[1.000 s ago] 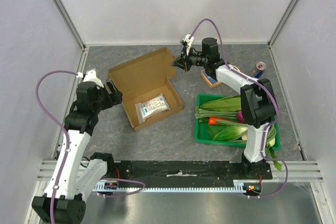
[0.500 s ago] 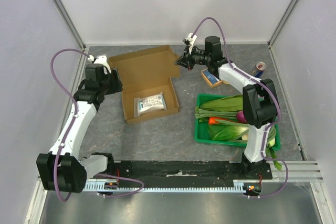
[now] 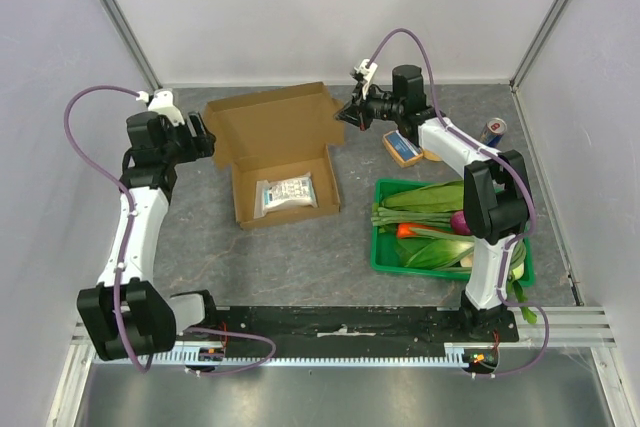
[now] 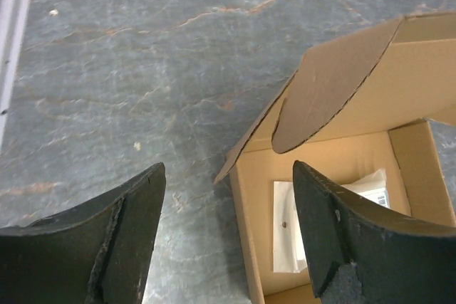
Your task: Fold the paper box
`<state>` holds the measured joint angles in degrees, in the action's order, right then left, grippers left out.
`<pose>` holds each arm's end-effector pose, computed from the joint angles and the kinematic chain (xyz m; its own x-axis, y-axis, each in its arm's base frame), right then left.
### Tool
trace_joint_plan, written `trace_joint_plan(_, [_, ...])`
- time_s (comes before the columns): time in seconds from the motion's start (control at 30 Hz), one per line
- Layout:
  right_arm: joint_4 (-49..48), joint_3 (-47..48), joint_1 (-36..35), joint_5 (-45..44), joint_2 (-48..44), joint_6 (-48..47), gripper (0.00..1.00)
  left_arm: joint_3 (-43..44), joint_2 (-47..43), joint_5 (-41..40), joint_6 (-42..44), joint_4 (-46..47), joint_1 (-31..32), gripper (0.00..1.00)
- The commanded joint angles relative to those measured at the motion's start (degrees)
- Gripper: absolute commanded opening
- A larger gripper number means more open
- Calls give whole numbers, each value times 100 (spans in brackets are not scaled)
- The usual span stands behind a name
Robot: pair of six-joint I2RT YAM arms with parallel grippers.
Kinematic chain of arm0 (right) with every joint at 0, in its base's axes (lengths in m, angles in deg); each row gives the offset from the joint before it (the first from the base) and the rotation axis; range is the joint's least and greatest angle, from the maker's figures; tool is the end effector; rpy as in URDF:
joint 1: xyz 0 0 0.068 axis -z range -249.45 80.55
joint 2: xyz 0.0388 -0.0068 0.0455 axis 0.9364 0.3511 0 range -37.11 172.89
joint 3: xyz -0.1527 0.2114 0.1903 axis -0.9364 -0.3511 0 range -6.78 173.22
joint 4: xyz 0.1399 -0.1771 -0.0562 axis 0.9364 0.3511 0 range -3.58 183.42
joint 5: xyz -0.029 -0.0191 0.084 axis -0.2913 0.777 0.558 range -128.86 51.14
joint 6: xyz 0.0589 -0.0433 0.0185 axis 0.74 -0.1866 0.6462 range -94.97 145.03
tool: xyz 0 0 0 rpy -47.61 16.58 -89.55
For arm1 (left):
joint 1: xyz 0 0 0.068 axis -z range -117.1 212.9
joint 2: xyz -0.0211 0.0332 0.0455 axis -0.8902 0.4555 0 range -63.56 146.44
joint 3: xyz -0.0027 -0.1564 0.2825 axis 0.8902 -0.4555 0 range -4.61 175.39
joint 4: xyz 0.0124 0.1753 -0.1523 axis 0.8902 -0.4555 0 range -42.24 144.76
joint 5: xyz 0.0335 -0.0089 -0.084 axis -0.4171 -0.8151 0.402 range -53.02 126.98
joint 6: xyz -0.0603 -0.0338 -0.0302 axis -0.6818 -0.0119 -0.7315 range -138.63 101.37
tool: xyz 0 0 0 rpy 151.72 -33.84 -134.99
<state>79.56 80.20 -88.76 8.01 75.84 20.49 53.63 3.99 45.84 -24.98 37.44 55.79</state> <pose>0.4305 0.2003 0.3258 -0.2388 -0.1410 -0.9608 -0.8986 0.4072 0.1635 0.2419 0.0203 0.3683 -0.4436 -0.1655 -0.8808 -0.0350 0.9853 -0.1675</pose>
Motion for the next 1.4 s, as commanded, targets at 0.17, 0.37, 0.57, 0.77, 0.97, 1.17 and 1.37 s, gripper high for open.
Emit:
trace_joint_plan(0.17, [-176,478,41,165,43,163,0,118,654,2023,363,1222,-220,66])
trace_joint_plan(0.37, [-378,206,-90,-598,-114,444,0,3,628,1558,3,1381,-185,29])
trace_joint_plan(0.57, [-1114,-760,-871,-4296,-772,2095,0,-31,681,381,-981,1424,331,2])
trace_joint_plan(0.77, [-1091,-876,-1698,-6625,-827,3160,0,-146,654,-1122,-1711,2074,1413,2])
trace_joint_plan(0.97, [-1186,-893,-2077,-7649,-774,3214,0,-427,759,-1379,-2265,2908,1581,2])
trace_joint_plan(1.17, [-1916,-1376,-2103,-7781,-818,2792,0,-883,1094,-1326,-2485,3410,1617,2])
trace_joint_plan(1.37, [-2707,-2369,-2156,-7632,-1248,2625,0,-1893,567,-1264,-2442,4202,1748,2])
